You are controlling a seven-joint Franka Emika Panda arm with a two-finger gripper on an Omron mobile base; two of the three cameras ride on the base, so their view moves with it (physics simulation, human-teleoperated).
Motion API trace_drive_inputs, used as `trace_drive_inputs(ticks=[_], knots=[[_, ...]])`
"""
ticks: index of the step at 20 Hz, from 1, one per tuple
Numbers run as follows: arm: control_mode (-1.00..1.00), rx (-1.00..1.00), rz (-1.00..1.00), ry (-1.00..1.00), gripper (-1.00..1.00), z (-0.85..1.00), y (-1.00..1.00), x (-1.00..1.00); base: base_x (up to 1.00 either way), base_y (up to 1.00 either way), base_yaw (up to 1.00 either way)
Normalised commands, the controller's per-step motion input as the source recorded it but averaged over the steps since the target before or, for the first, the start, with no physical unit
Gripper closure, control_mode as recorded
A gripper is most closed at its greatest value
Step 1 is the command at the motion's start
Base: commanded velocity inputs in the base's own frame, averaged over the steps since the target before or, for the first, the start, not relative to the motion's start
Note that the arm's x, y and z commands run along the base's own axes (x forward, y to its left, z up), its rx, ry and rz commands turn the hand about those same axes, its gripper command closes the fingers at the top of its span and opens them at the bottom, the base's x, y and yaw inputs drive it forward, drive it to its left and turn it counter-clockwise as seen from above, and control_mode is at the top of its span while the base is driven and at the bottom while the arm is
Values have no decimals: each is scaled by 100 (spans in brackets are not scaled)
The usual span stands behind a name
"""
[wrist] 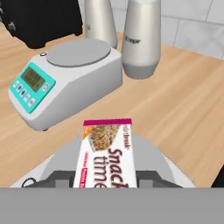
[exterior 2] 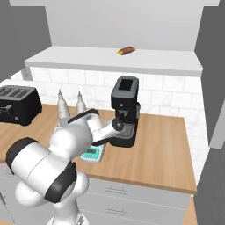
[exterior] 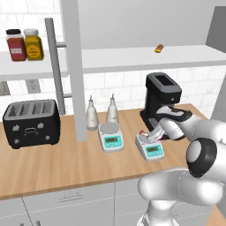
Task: Pick the bar and place it on the digital scale for weighing, and close the cabinet.
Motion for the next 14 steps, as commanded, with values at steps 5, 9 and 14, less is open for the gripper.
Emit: trace_drive_inputs(ticks=[5,9,14], knots=[[-100,0,0,-7,100,0,3,2,0,0,0],[-100,0,0,-2,100,-1,18,1,0,0,0],[-100,0,0,0,-100,-10,22,6,0,0,0]])
